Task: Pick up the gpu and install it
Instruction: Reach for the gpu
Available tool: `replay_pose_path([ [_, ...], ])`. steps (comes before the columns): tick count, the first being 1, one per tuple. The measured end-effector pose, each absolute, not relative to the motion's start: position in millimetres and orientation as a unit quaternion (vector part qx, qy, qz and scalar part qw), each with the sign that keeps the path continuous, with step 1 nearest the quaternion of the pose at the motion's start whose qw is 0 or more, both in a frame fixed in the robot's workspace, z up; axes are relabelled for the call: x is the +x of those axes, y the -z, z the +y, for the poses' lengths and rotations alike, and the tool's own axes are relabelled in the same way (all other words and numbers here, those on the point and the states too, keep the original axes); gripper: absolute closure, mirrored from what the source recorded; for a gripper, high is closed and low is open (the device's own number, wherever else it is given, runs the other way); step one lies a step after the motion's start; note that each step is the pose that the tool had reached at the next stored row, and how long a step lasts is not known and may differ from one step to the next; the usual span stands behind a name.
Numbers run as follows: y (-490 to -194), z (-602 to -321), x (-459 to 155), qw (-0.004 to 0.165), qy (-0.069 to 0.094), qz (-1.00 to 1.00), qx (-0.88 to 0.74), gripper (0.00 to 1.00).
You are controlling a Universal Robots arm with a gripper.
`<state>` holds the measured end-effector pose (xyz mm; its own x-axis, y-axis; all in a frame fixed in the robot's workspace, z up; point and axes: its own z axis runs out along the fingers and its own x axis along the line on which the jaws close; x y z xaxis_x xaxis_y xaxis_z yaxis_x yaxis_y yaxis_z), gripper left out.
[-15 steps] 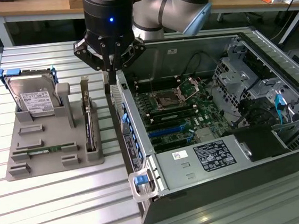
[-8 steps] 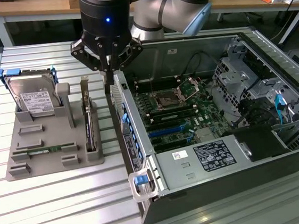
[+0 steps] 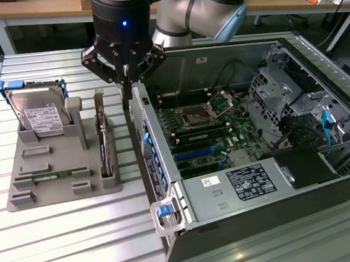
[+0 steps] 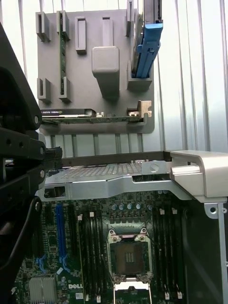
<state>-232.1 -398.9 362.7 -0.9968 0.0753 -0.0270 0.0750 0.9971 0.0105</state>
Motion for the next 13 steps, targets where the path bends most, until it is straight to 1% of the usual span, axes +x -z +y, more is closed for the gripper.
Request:
replay_pose_path([
  [13,-362.7,-398.9,-237.2,0.014,-0.005,0.999,0.038,0.89],
])
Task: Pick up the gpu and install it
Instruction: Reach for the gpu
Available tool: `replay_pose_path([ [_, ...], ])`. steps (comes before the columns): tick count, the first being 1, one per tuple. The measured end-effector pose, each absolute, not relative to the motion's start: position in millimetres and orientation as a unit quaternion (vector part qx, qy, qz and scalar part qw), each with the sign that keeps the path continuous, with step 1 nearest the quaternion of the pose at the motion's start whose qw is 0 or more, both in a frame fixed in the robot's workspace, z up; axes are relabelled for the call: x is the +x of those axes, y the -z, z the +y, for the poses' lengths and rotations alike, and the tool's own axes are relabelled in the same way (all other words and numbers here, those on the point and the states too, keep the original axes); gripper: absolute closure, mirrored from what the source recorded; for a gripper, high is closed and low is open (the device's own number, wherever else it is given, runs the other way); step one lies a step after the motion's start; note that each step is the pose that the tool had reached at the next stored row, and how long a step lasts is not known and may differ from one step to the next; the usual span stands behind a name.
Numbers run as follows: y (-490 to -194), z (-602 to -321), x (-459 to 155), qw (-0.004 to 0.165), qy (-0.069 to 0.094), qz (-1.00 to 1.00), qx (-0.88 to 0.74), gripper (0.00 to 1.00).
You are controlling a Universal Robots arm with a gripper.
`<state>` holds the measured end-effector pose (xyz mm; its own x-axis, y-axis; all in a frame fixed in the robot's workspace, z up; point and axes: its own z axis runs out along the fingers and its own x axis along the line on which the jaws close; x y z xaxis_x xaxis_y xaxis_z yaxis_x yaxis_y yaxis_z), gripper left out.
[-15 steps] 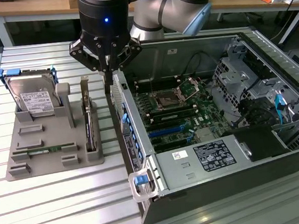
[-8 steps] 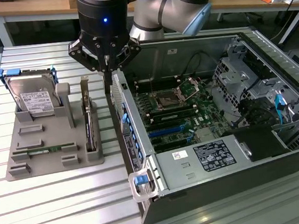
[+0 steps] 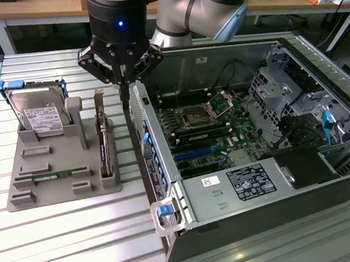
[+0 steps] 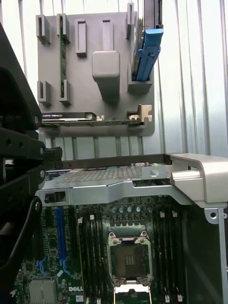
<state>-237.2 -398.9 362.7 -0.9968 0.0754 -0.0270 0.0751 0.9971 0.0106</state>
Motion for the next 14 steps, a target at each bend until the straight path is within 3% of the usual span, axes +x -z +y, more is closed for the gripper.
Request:
replay_pose_path([
  [14,-362.6,-398.9,-243.7,0.014,-0.005,0.999,0.038,0.89],
])
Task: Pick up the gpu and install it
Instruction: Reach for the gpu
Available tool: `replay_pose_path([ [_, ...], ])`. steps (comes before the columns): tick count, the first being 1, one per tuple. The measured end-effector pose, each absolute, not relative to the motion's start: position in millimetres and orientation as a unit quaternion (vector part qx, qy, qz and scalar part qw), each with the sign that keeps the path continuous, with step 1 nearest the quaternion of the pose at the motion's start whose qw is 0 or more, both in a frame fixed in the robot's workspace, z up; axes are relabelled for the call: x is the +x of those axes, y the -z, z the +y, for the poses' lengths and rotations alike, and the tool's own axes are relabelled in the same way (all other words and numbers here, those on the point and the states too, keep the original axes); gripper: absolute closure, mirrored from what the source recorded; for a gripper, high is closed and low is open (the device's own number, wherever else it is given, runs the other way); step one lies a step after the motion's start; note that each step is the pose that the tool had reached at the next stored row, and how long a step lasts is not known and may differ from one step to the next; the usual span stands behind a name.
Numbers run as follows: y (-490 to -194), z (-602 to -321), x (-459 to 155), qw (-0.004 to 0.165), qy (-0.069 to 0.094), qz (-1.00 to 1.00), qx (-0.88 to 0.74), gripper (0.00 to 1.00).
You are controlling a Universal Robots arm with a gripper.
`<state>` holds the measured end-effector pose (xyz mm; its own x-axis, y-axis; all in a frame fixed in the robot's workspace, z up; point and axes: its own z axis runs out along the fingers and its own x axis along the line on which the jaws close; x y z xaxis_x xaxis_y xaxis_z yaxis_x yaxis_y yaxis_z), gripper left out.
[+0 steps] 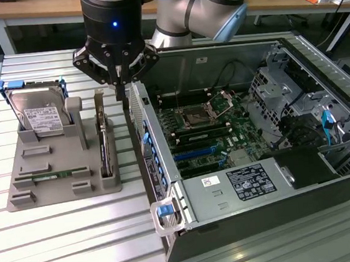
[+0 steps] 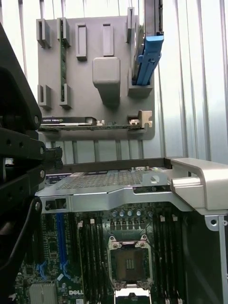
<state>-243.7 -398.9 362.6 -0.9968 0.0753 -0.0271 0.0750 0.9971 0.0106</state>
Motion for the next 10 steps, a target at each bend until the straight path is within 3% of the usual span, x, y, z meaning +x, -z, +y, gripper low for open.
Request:
replay_pose_path([
  [10,-362.6,-398.9,-247.5,0.014,-0.005,0.999,0.038,0.89],
])
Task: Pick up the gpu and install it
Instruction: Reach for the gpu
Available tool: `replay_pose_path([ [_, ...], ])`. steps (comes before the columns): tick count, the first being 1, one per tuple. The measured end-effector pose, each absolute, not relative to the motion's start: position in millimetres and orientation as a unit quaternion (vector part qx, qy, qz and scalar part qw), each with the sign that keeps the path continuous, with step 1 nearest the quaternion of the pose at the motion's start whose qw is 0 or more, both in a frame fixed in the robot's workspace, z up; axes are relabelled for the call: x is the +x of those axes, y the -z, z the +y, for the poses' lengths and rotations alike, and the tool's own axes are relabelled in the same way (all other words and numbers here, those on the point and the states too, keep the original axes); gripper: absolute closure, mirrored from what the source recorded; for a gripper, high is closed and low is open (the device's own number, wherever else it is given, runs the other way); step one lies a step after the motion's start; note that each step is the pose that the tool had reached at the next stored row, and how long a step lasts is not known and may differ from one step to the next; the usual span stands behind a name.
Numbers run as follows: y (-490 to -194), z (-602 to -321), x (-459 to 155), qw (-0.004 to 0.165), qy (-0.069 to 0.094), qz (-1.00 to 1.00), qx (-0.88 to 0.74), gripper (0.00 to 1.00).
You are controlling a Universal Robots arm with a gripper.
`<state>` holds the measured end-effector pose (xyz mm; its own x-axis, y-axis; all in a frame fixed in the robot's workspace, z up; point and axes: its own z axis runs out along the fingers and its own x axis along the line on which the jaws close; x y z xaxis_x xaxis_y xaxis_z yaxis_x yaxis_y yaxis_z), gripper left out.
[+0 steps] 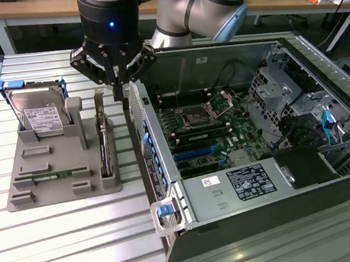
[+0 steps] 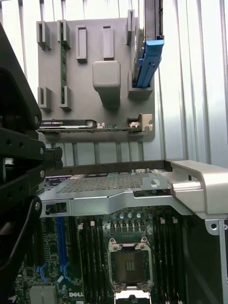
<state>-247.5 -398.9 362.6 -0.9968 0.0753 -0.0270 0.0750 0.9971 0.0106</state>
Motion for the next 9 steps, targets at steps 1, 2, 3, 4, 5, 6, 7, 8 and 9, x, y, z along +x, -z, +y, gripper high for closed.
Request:
replay_pose_path([
  [1,-362.6,-398.9,-247.5,0.014,-0.005,0.999,0.038,0.89],
  [2,-362.6,-398.9,-247.6,0.014,-0.005,0.999,0.038,0.89],
  [3,-362.6,-398.9,-247.9,0.014,-0.005,0.999,0.038,0.89],
  [4,-362.6,-398.9,-248.2,0.014,-0.005,0.999,0.038,0.89],
  [5,-362.6,-398.9,-248.8,0.014,-0.005,0.999,0.038,0.89],
  [6,-362.6,-398.9,-249.3,0.014,-0.005,0.999,0.038,0.89],
  [7,-362.6,-399.0,-249.9,0.014,-0.005,0.999,0.038,0.89],
  [8,-362.6,-398.9,-250.4,0.014,-0.005,0.999,0.038,0.89],
  [9,-362.6,-398.9,-250.7,0.014,-0.005,0.999,0.038,0.89],
])
